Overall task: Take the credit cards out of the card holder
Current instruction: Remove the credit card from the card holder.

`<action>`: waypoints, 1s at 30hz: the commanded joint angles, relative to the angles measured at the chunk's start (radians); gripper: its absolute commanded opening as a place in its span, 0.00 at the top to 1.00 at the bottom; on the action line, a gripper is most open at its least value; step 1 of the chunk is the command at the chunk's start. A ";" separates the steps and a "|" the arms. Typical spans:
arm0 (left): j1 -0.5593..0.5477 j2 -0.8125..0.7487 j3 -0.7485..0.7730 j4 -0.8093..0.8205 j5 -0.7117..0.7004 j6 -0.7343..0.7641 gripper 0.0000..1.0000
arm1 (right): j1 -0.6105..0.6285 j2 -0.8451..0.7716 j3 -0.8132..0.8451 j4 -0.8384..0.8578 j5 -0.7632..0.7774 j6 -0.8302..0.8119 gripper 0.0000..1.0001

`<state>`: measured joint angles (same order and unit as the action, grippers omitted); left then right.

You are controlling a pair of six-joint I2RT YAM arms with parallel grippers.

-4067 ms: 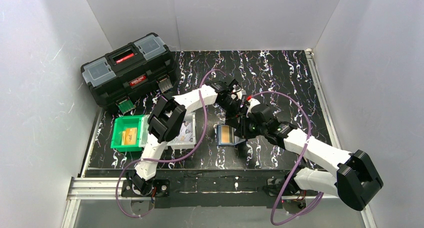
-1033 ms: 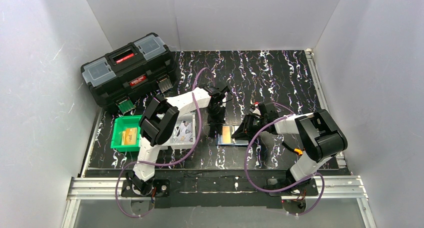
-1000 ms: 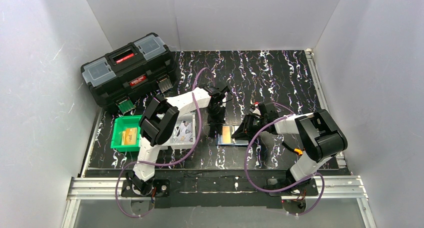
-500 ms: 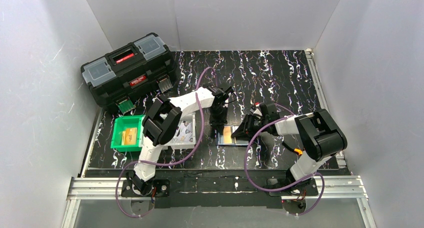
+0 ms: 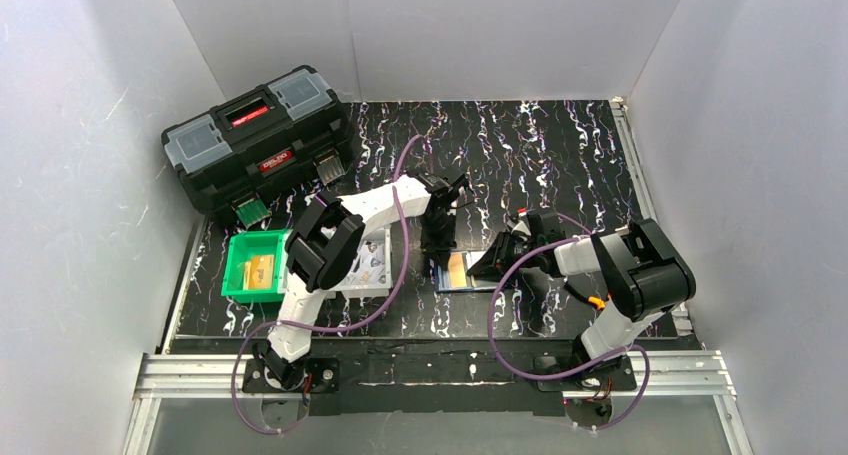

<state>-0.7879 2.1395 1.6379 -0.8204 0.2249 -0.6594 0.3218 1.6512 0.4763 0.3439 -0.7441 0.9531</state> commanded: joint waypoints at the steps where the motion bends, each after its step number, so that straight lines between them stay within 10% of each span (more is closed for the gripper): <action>1: -0.015 0.090 -0.059 -0.028 -0.121 -0.001 1.00 | -0.006 0.002 -0.018 0.049 -0.011 0.020 0.73; 21: -0.013 0.098 -0.060 -0.012 -0.092 0.002 1.00 | -0.007 -0.013 0.005 -0.019 0.014 -0.031 0.75; 30: -0.013 0.090 -0.070 -0.002 -0.098 0.002 1.00 | -0.007 0.006 0.011 0.003 0.000 -0.018 0.94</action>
<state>-0.7876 2.1407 1.6360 -0.8188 0.2279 -0.6701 0.3161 1.6447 0.4686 0.3325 -0.7410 0.9390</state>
